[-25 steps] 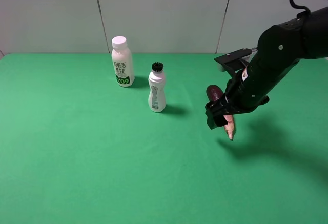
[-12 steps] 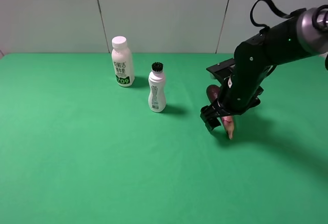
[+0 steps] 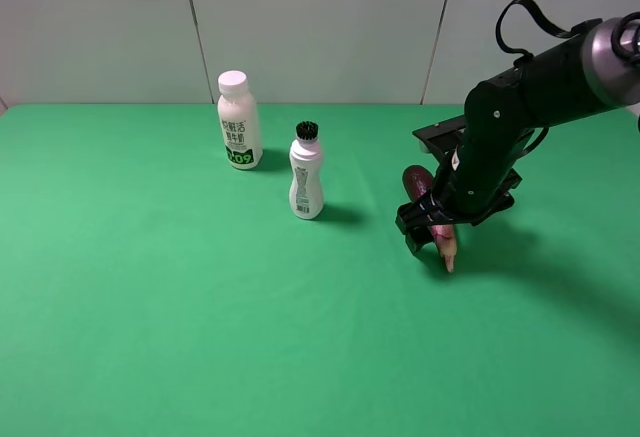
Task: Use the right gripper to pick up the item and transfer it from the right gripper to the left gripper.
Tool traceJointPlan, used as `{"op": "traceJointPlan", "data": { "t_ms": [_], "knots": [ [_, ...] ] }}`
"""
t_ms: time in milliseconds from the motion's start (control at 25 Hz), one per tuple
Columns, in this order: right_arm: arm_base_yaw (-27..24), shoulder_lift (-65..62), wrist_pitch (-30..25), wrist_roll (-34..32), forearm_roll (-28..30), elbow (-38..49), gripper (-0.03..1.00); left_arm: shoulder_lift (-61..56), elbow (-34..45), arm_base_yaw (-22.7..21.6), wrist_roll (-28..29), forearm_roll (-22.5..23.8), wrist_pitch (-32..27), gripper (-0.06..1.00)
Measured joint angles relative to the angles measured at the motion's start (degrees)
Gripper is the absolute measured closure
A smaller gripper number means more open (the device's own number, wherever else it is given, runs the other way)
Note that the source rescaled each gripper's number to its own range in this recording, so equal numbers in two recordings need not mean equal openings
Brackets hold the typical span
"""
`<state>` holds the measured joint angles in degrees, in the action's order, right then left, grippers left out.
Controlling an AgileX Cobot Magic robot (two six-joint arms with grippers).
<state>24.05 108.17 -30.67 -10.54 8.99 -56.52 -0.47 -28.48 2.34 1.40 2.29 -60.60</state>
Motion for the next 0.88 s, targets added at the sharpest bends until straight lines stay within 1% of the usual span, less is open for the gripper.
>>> {"op": "traceJointPlan", "data": {
  "t_ms": [120, 160, 240, 360, 480, 520, 560, 880],
  "knots": [
    [0.0, 0.0, 0.0, 1.87, -1.47, 0.0, -0.03, 0.0, 0.0, 0.0, 0.0, 0.0, 0.0, 0.01],
    [0.0, 0.0, 0.0, 2.45, -1.97, 0.0, 0.01, 0.0, 0.0, 0.0, 0.0, 0.0, 0.0, 0.01],
    [0.0, 0.0, -0.06, 3.36, -2.6, 0.0, 0.14, 0.0, 0.0, 0.0, 0.0, 0.0, 0.0, 0.01],
    [0.0, 0.0, -0.43, 3.76, -2.78, 0.0, 0.42, 0.0, 0.0, 0.0, 0.0, 0.0, 0.0, 0.01],
    [0.0, 0.0, -0.98, 3.8, -2.78, 0.0, 0.8, 0.0, 0.0, 0.0, 0.0, 0.0, 0.0, 0.01],
    [0.0, 0.0, -1.06, 3.8, -2.8, 0.0, 0.91, 0.0, 0.0, 0.0, 0.0, 0.0, 0.0, 0.01],
    [0.0, 0.0, -1.06, 3.8, -2.92, 0.0, 0.97, 0.0, 0.0, 0.0, 0.0, 0.0, 0.0, 0.01],
    [0.0, 0.0, -1.38, 3.8, -3.03, 0.0, 0.96, 0.0, 0.0, 0.0, 0.0, 0.0, 0.0, 0.01]
  ]
}}
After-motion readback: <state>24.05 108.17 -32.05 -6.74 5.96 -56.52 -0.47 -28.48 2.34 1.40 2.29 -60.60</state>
